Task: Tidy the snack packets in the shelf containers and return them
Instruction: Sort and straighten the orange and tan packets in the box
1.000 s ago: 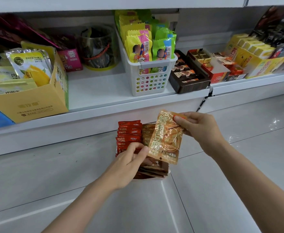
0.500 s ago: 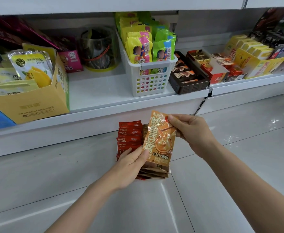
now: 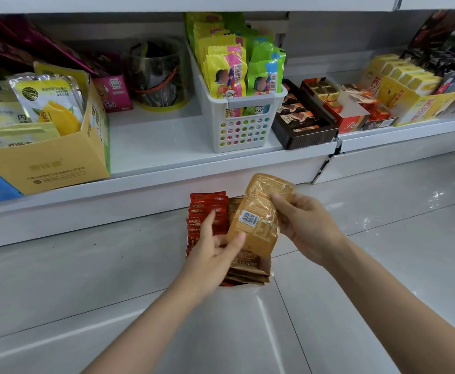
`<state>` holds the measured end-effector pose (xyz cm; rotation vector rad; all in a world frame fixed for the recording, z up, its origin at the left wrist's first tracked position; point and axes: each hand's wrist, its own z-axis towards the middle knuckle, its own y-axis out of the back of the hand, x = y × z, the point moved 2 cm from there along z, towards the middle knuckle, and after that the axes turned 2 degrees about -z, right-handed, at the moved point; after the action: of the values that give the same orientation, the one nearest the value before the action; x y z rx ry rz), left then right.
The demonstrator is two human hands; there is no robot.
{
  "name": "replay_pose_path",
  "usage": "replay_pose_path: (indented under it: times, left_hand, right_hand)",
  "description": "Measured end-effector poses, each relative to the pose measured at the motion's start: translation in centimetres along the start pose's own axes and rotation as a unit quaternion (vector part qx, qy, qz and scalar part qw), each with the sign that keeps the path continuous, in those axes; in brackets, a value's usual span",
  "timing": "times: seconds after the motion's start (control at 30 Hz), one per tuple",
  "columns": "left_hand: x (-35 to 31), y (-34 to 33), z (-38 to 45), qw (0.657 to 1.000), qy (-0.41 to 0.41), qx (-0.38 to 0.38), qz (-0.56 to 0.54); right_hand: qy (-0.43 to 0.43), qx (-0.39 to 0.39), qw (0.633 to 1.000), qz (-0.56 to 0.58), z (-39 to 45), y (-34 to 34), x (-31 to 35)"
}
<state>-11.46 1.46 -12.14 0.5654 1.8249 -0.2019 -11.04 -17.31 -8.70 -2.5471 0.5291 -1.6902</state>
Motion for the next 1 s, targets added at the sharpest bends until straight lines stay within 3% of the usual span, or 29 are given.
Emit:
replay_pose_path:
  times: [0.6, 0.67, 0.73, 0.8, 1.0]
  left_hand:
    - [0.0, 0.6, 0.5, 0.998, 0.004, 0.015, -0.065]
    - [0.0, 0.6, 0.5, 0.998, -0.002, 0.005, -0.063]
    - [0.0, 0.5, 0.6, 0.998, -0.009, -0.008, -0.061]
    - [0.1, 0.3, 0.6, 0.998, -0.018, -0.017, -0.054]
    - [0.0, -0.5, 1.0, 0.996, -0.080, -0.037, 0.017]
  right_hand:
    - [0.017, -0.008, 0.999, -0.042, 0.6, 0.4, -0.4]
    - [0.042, -0.023, 0.993, -0.104, 0.5, 0.5, -0.4]
    - [0.085, -0.079, 0.956, -0.269, 0.4, 0.6, -0.1]
    - [0.106, -0.120, 0.920, -0.357, 0.3, 0.5, -0.1]
    - [0.094, -0.108, 0.933, -0.331, -0.5, -1.4, -1.2]
